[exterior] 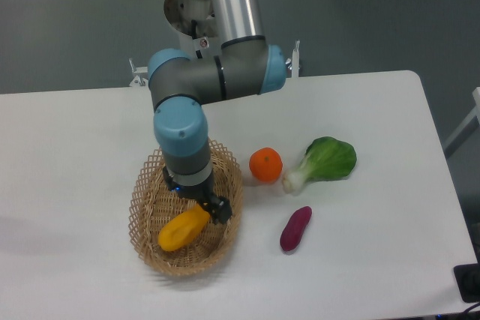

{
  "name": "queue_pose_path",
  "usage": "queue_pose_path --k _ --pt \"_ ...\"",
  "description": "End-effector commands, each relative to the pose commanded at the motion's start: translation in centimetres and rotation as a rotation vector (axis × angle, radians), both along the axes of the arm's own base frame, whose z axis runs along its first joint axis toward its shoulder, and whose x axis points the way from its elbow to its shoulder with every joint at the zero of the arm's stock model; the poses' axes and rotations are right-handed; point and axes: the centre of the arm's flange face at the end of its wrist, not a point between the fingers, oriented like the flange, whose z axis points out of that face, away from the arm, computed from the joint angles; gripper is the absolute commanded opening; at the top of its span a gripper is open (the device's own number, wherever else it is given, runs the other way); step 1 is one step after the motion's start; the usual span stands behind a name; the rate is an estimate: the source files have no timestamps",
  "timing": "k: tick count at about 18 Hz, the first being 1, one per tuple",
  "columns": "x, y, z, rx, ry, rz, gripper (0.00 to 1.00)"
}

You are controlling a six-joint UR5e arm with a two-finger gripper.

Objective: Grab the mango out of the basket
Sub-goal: 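Close the gripper on the yellow mango inside the basket, then lift the mango out of the basket and carry it beside the sweet potato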

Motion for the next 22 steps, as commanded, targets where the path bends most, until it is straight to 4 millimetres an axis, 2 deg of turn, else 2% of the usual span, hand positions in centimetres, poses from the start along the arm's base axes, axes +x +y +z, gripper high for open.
queue_pose_path --k 6,10,14,15,18,20,22 --pt "0.1 0.3 -1.5 -0.012 0.013 0.049 1.0" --pt "1.1 0.8 -2.5 -0.035 0.043 0.044 1.0" --pt "1.4 1.2 -2.5 -0.01 0.055 0.063 0.99" --pt "1.4 1.3 -2.4 -0.002 0.06 0.06 0.91" --pt "1.3 1.3 -2.1 0.003 0.063 0.054 0.54" --pt "1.5 1.3 -2.0 0.002 0.062 0.048 0.43" --pt "1.3 1.3 -1.7 0.006 0.064 0.048 0.4"
